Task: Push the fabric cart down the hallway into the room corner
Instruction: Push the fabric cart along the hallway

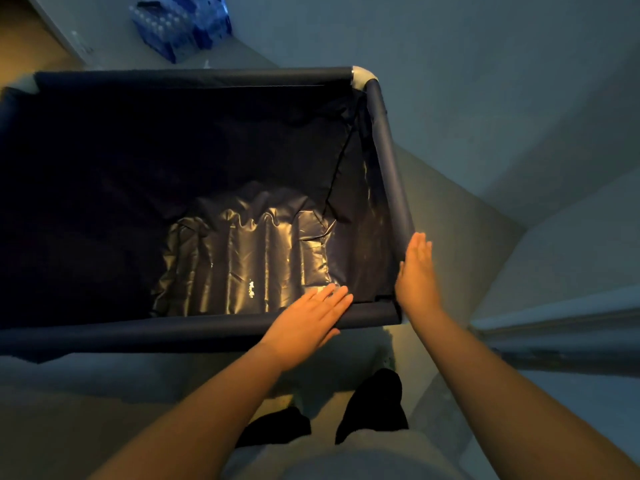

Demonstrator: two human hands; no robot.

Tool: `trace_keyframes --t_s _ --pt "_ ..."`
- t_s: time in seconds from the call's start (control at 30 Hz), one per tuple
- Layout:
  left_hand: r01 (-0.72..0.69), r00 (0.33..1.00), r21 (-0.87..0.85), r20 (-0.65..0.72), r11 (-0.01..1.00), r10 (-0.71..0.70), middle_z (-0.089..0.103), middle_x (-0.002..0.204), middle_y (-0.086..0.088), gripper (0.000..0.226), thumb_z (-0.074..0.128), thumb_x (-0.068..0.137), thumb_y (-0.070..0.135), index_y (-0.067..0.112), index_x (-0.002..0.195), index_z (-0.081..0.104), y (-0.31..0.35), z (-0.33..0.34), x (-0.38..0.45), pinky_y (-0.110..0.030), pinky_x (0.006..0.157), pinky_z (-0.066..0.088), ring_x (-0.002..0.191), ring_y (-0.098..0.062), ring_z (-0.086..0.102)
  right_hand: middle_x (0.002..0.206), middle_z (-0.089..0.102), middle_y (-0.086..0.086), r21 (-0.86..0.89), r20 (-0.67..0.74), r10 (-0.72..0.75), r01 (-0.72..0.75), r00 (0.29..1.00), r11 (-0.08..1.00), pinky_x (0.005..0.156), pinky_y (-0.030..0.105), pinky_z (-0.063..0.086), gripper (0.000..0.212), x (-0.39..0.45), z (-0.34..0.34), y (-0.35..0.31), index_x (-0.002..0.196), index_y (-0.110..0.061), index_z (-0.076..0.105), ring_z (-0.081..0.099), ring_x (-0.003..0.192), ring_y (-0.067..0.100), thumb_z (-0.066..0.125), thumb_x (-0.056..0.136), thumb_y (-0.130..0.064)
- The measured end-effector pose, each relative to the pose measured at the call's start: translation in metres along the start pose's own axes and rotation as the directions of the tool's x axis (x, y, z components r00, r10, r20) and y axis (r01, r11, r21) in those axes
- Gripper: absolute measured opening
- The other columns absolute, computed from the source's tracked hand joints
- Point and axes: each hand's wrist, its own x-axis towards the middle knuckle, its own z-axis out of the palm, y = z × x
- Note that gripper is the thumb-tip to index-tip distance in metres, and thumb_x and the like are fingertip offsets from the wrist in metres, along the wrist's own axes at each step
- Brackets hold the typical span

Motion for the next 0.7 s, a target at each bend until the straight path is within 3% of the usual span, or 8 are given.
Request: trace_keyframes --t_s 0.1,0.2,0.47,0.57,0.7 --pt "-0.025 0.995 0.064 -0.098 0.998 0.031 0.05 0.138 -0.008 0.064 0.067 0.082 0.035 0.008 0.134 0.042 -0.011 -0.001 -0.023 -0.037 0.1 0.042 0.125 -0.024 0.048 0.156 0.012 0.019 -0.212 -0.137 0.03 -0.059 0.99 0.975 0.117 0.043 0.007 0.059 -0.026 0.007 0.006 0.144 0.001 0.014 0.005 0.145 0.032 0.041 0.095 -0.018" --pt "-0.036 0.989 0.087 -0.138 0.996 0.048 0.053 0.135 -0.009 0.065 0.07 0.079 0.035 0.007 0.132 0.046 -0.023 -0.002 -0.037 -0.037 0.097 0.045 0.122 -0.025 0.051 0.156 0.017 0.017 -0.281 -0.124 0.023 -0.057 0.992 0.958 0.118 0.043 0.004 0.057 -0.047 0.014 0.0 0.143 0.0 0.023 0.008 0.145 0.031 0.037 0.096 -0.029" --pt "0.001 1.0 0.032 -0.031 0.999 0.0 0.041 0.144 -0.011 0.063 0.056 0.089 0.038 0.007 0.139 0.033 -0.048 -0.004 -0.06 -0.043 0.106 0.033 0.132 -0.028 0.038 0.151 0.034 0.009 -0.273 0.005 -0.197 0.191 0.98 0.943 0.118 0.041 0.007 0.047 -0.087 0.035 -0.042 0.137 -0.009 0.041 0.018 0.144 0.025 0.031 0.098 -0.034" --pt "-0.013 1.0 0.02 -0.009 1.0 0.013 0.042 0.144 -0.011 0.062 0.055 0.09 0.039 0.008 0.139 0.033 -0.051 -0.002 -0.062 -0.043 0.106 0.033 0.132 -0.028 0.038 0.148 0.039 0.005 -0.286 0.021 -0.216 0.213 0.976 0.934 0.118 0.039 0.006 0.045 -0.091 0.036 -0.043 0.136 -0.012 0.043 0.02 0.143 0.023 0.028 0.099 -0.03" --pt "-0.094 0.995 -0.009 -0.026 0.995 0.094 0.03 0.15 -0.01 0.058 0.042 0.096 0.037 0.009 0.143 0.022 -0.044 0.001 -0.043 -0.038 0.112 0.022 0.139 -0.026 0.025 0.14 0.051 0.009 -0.279 -0.012 -0.214 0.203 0.977 0.939 0.117 0.041 0.012 0.04 -0.086 0.024 -0.026 0.13 -0.008 0.051 0.03 0.139 0.026 0.033 0.098 -0.024"
